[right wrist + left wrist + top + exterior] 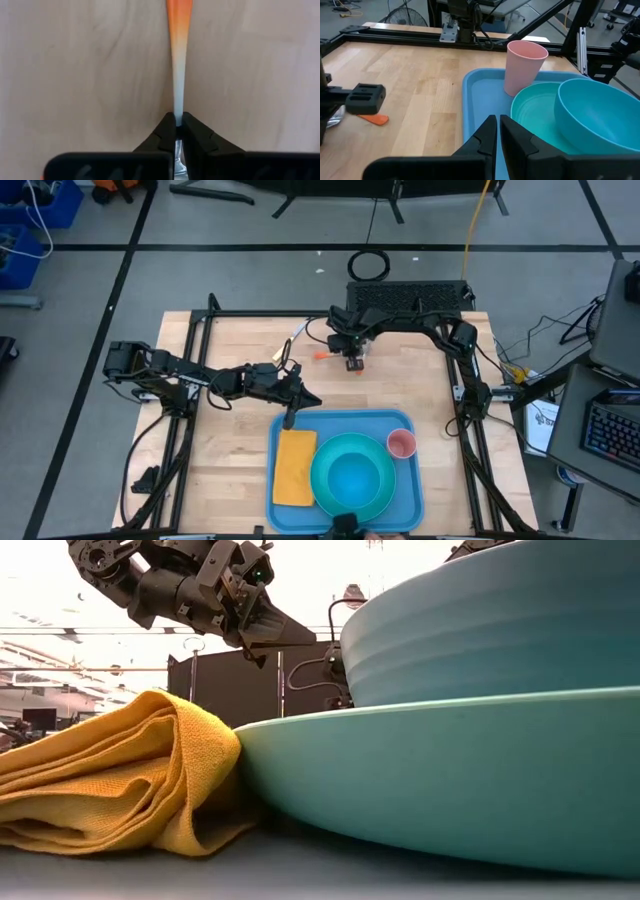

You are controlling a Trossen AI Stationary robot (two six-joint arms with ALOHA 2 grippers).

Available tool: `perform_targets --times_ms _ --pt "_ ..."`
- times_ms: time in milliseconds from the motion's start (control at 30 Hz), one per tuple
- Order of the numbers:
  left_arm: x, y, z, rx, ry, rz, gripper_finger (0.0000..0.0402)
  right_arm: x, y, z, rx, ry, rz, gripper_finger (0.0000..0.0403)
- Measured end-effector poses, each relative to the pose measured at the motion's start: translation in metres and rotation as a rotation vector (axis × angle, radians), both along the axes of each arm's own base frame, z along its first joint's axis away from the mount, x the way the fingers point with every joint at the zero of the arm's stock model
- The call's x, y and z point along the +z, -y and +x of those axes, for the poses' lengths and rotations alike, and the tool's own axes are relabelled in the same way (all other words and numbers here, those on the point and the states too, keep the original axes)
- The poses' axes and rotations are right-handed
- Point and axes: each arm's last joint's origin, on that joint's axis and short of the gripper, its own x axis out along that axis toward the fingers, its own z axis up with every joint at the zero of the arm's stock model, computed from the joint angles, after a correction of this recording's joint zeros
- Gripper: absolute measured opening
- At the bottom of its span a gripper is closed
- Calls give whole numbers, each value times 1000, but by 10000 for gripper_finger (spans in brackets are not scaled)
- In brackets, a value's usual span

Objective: Set up tray
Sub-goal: Put the orange fork on top of the yellow table napkin

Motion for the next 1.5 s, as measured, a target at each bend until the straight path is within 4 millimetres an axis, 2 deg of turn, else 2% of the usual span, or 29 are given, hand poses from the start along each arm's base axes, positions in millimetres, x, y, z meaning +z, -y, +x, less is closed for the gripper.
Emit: perform_targets --times_ms 200,400,500,867,1100,1267,1367,1500 --pt "0 0 0 1 0 -1 26 11 -8 7 19 13 -99 2" --pt "1 0 0 10 2 -29 26 12 -21 11 54 -5 -108 1" --pt "1 0 0 17 8 -55 26 19 -27 13 70 -7 -148 1" --pt "3 0 1 47 10 -167 26 78 -58 10 107 84 -274 1" --pt "1 2 0 81 -38 -298 26 100 -91 4 153 30 -379 1" --pt "0 13 0 91 -56 -346 26 112 -112 0 177 5 -440 1" --pt "-3 19 -1 156 -72 -294 26 120 -121 -7 179 20 -470 1" --pt "-13 24 -6 279 -148 -88 26 121 -131 -22 178 20 -521 1"
